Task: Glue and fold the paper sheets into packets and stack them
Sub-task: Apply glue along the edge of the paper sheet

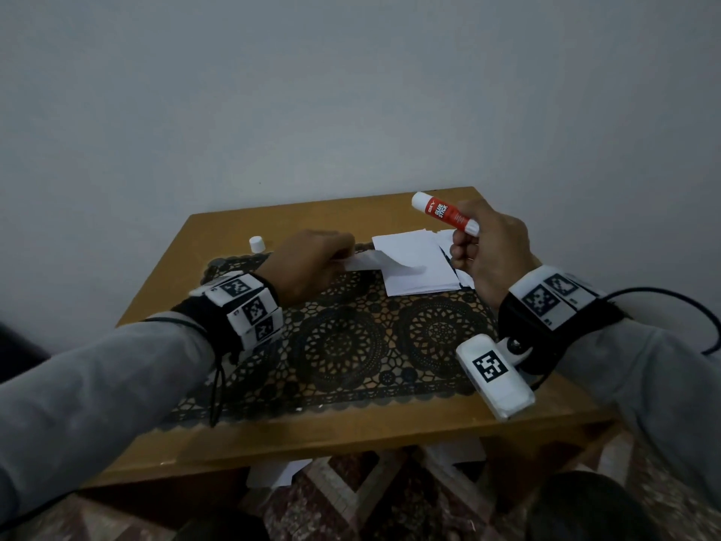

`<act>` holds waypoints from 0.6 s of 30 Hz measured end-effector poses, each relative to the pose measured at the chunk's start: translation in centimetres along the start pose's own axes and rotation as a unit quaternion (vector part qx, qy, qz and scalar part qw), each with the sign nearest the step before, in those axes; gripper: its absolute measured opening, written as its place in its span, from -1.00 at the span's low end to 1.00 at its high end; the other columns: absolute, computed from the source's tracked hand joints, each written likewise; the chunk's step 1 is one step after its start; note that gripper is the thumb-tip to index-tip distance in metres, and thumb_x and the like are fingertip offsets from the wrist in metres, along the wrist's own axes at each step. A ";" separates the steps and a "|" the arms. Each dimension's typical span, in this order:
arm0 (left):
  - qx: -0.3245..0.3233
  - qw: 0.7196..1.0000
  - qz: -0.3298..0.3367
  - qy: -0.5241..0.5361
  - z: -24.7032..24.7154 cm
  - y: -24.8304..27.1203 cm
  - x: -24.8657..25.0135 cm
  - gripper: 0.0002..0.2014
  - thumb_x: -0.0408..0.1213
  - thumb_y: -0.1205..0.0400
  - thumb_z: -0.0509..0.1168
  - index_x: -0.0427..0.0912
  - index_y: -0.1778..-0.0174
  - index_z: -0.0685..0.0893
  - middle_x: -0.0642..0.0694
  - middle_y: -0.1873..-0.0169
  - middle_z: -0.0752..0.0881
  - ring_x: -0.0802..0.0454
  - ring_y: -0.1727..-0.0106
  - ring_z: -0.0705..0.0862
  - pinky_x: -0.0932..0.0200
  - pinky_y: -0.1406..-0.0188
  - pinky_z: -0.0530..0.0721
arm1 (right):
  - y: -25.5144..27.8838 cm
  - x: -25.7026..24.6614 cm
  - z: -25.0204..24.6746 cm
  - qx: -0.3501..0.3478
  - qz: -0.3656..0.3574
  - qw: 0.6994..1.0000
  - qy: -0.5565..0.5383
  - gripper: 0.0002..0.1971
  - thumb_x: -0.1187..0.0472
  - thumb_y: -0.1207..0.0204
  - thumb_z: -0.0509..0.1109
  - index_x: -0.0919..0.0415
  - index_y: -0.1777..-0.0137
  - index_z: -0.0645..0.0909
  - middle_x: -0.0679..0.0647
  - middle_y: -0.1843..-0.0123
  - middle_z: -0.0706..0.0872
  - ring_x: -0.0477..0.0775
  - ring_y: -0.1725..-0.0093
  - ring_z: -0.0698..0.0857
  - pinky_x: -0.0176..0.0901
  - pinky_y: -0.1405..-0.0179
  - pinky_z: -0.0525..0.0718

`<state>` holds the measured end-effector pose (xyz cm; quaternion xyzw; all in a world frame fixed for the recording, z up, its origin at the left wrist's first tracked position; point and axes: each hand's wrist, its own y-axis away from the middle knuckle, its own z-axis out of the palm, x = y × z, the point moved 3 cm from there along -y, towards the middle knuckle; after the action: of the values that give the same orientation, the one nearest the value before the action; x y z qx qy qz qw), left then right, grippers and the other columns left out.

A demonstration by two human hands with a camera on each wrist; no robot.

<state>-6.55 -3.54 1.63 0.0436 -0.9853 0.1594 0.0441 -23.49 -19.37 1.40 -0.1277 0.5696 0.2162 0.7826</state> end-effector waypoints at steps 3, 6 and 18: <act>-0.001 0.999 0.020 0.025 -0.6 2.0 -0.2 -0.91 -0.48 -0.56 0.31 -0.23 0.11 0.66 -0.09 0.18 0.72 -0.05 0.19 0.64 0.05 0.22 0.61 | 0.2 0.4 0.5 -0.008 -0.002 1.000 0.008 -0.78 0.12 -0.50 0.41 0.31 0.12 0.60 0.10 0.50 0.56 0.01 0.57 0.49 -0.25 0.55 0.49; -0.038 0.999 0.021 0.033 -0.9 4.3 -0.3 -0.84 -0.55 -0.50 0.36 -0.22 0.12 0.71 -0.07 0.12 0.74 0.02 0.10 0.65 0.09 0.09 0.64 | 0.4 1.2 1.0 -0.016 0.012 1.000 0.015 -0.78 0.10 -0.51 0.41 0.28 0.11 0.60 0.10 0.48 0.58 0.00 0.56 0.50 -0.26 0.55 0.49; -0.193 0.981 -0.008 -0.001 0.3 10.1 -2.0 -0.62 -0.59 -0.31 0.27 -0.17 0.03 0.74 -0.12 -0.12 0.72 -0.12 -0.21 0.63 -0.10 -0.24 0.59 | 2.1 3.3 4.6 -0.140 0.038 0.984 0.102 -0.70 0.18 -0.57 0.33 0.42 -0.14 0.62 0.26 0.34 0.70 0.06 0.52 0.57 -0.17 0.50 0.54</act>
<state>-5.60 6.11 -1.97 0.0419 -0.9972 -0.0340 0.0519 -19.80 -14.82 -0.16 -0.2358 0.6146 0.3096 0.6861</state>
